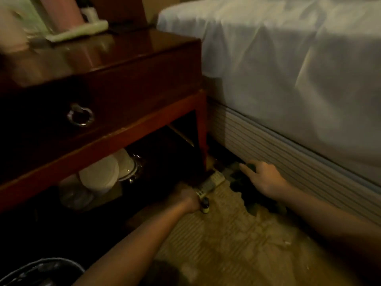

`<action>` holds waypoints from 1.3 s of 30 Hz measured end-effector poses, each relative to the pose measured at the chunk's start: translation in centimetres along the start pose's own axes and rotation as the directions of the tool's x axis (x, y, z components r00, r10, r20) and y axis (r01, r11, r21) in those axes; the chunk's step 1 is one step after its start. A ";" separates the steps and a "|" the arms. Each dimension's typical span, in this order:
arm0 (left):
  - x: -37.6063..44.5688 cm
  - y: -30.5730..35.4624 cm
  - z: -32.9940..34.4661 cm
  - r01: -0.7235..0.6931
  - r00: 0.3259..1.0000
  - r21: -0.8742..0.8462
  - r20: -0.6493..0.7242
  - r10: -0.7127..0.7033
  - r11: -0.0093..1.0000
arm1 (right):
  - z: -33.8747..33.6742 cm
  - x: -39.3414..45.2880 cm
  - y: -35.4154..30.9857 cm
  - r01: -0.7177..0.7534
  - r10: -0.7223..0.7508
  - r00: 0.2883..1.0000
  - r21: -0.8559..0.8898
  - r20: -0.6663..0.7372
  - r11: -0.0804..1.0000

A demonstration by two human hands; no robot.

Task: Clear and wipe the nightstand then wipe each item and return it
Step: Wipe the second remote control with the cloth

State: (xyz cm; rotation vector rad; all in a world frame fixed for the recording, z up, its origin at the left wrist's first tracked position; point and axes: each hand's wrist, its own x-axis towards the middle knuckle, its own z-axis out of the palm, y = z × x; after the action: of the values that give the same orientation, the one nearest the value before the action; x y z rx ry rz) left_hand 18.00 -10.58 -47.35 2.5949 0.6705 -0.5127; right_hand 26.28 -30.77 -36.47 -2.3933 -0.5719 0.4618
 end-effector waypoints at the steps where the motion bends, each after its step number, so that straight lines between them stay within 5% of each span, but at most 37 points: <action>1: 0.7 -0.3 0.7 0.046 0.999 -0.034 -0.026 -0.047 0.998 | 0.5 -0.2 1.3 -0.016 0.016 1.000 -0.010 0.022 1.000; 7: 5.8 -1.4 3.6 0.018 0.996 -0.028 -0.088 -0.020 0.999 | 3.0 -0.9 7.6 -0.081 0.072 0.993 0.085 0.097 0.993; 10: 7.0 -1.3 4.5 -0.014 0.998 0.045 -0.054 0.016 0.999 | 4.2 -1.1 9.2 -0.252 0.214 0.961 0.234 0.176 0.939; 12: 7.1 -1.2 4.8 0.018 0.999 0.038 -0.041 -0.017 0.999 | 5.1 -1.0 10.2 -0.402 0.354 0.915 0.387 0.191 0.830; 17: 7.0 -1.8 5.2 0.092 0.989 -0.191 -0.099 -0.112 0.977 | 6.5 -1.9 11.0 -0.626 0.565 0.728 0.713 0.389 0.315; 25: 3.4 -1.0 4.1 -0.065 0.893 -0.594 -0.393 -0.219 0.802 | 5.5 -4.5 10.2 -0.616 0.482 0.736 0.766 0.476 0.185; 28: 1.2 0.1 2.5 -0.181 0.842 -0.744 -0.455 -0.289 0.643 | 4.1 -5.5 9.3 -0.574 0.444 0.753 0.815 0.486 0.079; 31: -1.2 1.9 0.3 -0.359 0.856 -0.921 -0.389 -0.339 0.152 | 2.8 -6.6 8.1 -0.473 0.419 0.797 0.881 0.435 -0.015; 32: -1.9 2.4 -0.3 -0.390 0.865 -0.919 -0.390 -0.315 0.067 | 2.5 -7.0 7.5 -0.421 0.413 0.819 0.906 0.398 -0.040; 39: -9.6 9.6 -3.6 -0.297 0.938 -0.941 -0.320 0.135 -0.164 | -1.7 -10.4 2.4 -0.097 0.343 0.933 0.994 0.106 -0.042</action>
State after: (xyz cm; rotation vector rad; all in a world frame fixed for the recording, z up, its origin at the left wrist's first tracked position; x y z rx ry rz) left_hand 16.09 -20.15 -37.27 1.0502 0.3098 0.3072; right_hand 18.93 -38.56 -34.91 -0.9548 0.3111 0.5143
